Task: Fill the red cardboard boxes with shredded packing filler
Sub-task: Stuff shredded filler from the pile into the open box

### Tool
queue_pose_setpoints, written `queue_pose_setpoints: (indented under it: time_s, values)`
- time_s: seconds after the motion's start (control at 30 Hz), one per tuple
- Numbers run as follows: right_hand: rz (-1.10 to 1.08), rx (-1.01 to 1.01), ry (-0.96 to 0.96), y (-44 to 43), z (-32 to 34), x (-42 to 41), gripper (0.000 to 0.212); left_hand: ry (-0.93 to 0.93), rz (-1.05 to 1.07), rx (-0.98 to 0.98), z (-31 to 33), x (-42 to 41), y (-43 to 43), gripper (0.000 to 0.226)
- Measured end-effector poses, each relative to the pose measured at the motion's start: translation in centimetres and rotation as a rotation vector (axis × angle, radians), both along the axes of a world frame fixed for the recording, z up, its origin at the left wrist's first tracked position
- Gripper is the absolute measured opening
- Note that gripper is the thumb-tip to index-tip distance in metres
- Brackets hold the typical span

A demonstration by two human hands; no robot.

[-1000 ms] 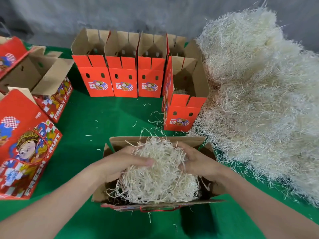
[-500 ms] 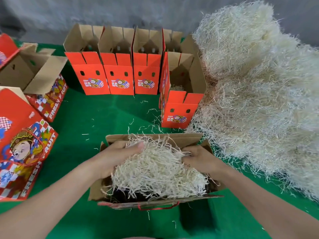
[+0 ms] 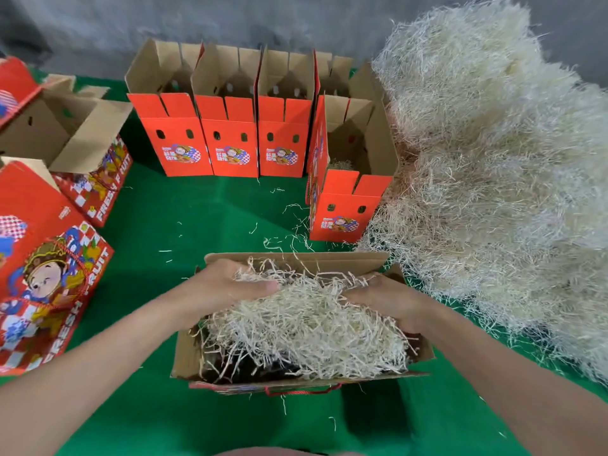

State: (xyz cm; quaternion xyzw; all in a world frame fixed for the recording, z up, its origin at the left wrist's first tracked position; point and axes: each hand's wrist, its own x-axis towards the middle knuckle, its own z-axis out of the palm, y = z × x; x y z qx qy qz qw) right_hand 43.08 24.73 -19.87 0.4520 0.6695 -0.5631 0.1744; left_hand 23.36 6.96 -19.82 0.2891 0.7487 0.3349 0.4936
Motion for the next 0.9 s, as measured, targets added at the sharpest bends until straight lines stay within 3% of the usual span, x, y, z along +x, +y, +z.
queue_pose_setpoints:
  time_s: [0.1, 0.17, 0.23, 0.33, 0.37, 0.4, 0.47, 0.6, 0.73, 0.8, 0.9]
  values:
    - [-0.053, 0.024, 0.015, -0.3, 0.1, -0.6, 0.086, 0.037, -0.159, -0.042, 0.4, 0.4, 0.3, 0.126]
    - [-0.05, 0.007, 0.058, -0.8, 0.6, -1.3, 0.089, -0.022, -0.273, -0.108, 0.5, 1.8, 1.3, 0.13]
    - [-0.057, -0.089, 0.122, -1.4, 1.4, -1.7, 0.099, -0.016, -0.313, -0.138, -0.3, 3.4, 2.4, 0.118]
    - [-0.134, -0.252, 0.245, -0.6, 2.1, -0.3, 0.092, -0.037, -0.136, -0.106, -1.0, 2.7, 2.7, 0.074]
    - [-0.177, -0.287, 0.262, -0.2, 2.2, 0.6, 0.09, -0.1, -0.053, -0.101, -0.7, 2.0, 2.2, 0.073]
    - [-0.213, -0.318, 0.265, 0.2, 2.1, 1.5, 0.09, -0.179, 0.004, -0.126, -0.8, 1.2, 1.8, 0.1]
    - [-0.205, -0.362, 0.261, 0.2, 1.7, 2.5, 0.084, -0.288, 0.092, -0.136, -0.9, 0.2, 0.9, 0.108]
    - [-0.215, -0.268, 0.315, -2.0, 1.0, 0.9, 0.038, -0.381, -0.058, -0.186, 0.0, 2.8, 1.6, 0.137]
    - [-0.445, -0.219, 0.351, -2.6, 0.4, -0.3, 0.022, -0.346, 0.0, -0.171, -0.2, 4.8, 3.1, 0.109]
    - [-0.385, -0.173, 0.351, -2.2, 0.3, 0.4, 0.026, -0.352, 0.086, -0.14, -0.9, 4.2, 3.1, 0.11]
    - [-0.221, -0.117, 0.221, -2.8, -0.4, 1.0, 0.018, -0.449, 0.135, -0.1, -0.9, 3.7, 2.9, 0.084]
